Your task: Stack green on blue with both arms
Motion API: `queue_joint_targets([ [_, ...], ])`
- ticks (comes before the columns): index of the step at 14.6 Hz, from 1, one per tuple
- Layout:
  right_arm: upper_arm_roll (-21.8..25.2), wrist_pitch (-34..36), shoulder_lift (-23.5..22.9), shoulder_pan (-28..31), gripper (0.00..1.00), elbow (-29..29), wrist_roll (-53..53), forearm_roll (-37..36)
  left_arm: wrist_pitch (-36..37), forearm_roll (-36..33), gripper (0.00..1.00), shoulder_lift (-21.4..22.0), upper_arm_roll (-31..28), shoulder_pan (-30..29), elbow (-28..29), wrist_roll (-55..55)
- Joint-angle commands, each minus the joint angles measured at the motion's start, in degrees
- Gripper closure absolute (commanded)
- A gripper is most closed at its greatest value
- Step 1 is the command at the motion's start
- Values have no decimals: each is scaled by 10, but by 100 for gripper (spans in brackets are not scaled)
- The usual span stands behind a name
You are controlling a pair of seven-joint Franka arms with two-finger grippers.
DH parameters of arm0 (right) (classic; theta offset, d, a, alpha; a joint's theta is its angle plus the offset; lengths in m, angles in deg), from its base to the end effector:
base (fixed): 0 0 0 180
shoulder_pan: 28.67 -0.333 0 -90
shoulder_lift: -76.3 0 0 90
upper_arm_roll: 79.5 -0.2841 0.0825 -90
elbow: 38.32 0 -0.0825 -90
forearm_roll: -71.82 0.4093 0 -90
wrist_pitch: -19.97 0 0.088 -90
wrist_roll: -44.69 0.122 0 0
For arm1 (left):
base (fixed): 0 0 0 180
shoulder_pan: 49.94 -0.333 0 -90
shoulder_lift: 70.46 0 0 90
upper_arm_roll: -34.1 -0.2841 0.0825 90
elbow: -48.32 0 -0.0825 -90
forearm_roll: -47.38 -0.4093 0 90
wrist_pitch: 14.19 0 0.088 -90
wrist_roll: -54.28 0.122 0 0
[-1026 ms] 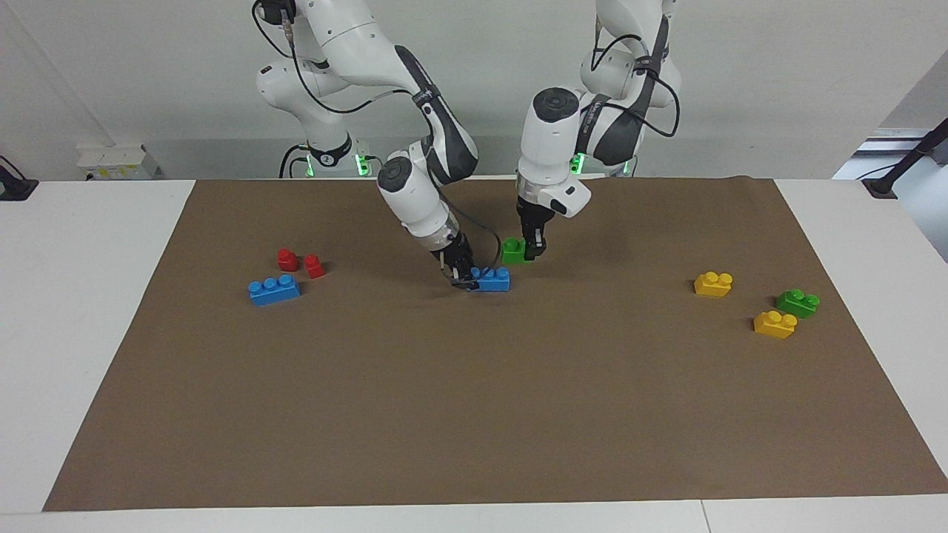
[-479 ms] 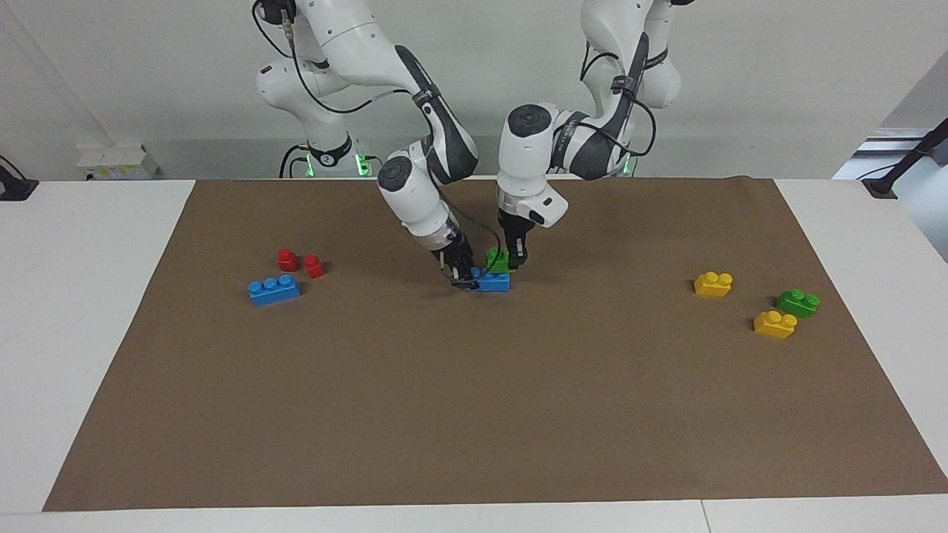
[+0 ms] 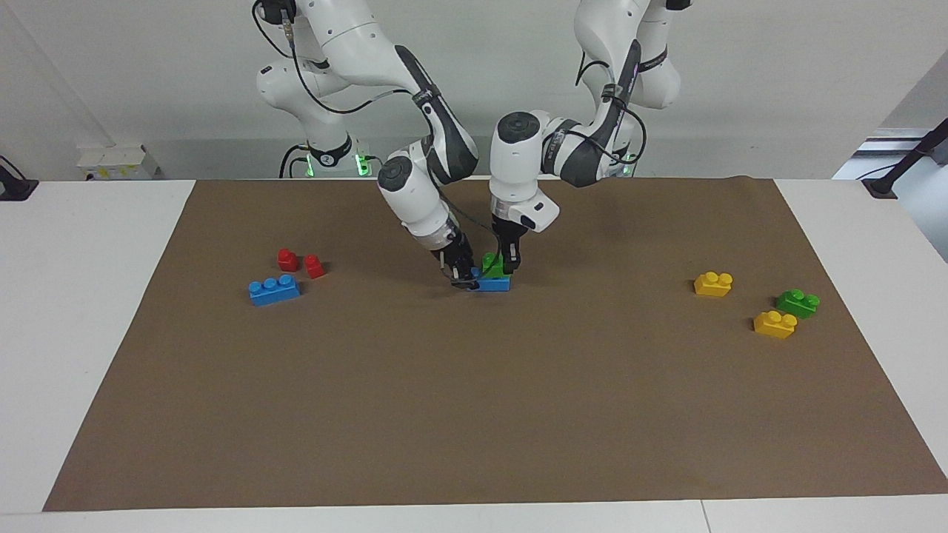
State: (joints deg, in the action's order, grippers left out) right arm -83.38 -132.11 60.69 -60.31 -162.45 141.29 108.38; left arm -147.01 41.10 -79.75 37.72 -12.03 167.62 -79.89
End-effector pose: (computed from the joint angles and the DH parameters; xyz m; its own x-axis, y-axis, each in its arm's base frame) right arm 0.4890 0.3346 0.2225 -0.0244 -0.9128 -0.4077 -0.9978 0.0471 -0.0457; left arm 0.4480 -0.3923 0.2944 0.0240 0.9997 0.0042 0.9943 -0.0243 0.1039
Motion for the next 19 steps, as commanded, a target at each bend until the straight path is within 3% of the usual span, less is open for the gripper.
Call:
queue_joint_targets([
  [1, 3, -20, -4, -2, 100, -20, -11, 13, -2, -11, 100, -8, -9, 16, 3, -23],
  [5, 3, -20, -4, 0, 100, -22, -11, 13, -1, -35, 100, -11, -8, 16, 2, -20],
  [6, 3, -20, -4, 0, 93, -22, -11, 13, 1, -35, 58, -9, -8, 12, 1, -18],
  [7, 3, -19, -4, 1, 90, -22, -10, 14, 3, -35, 1, -5, -8, 9, 1, -14],
  [9, 3, -18, -5, 3, 70, -21, -9, 14, 7, -35, 0, 6, -8, -3, 1, 20],
  [11, 3, -17, -5, 3, 28, -20, -9, 16, 13, -35, 0, 20, -9, -21, 1, 43],
  [12, 3, -16, -5, 3, 14, -20, -8, 17, 22, -35, 0, 25, -8, -37, -4, 61],
  [14, 3, -16, -5, 4, 6, -19, -8, 27, 43, -35, 0, 43, -8, -63, -6, 110],
  [19, 4, 36, 9, 57, 2, -15, -52, 27, 94, -34, 0, 72, -8, -153, -30, 242],
])
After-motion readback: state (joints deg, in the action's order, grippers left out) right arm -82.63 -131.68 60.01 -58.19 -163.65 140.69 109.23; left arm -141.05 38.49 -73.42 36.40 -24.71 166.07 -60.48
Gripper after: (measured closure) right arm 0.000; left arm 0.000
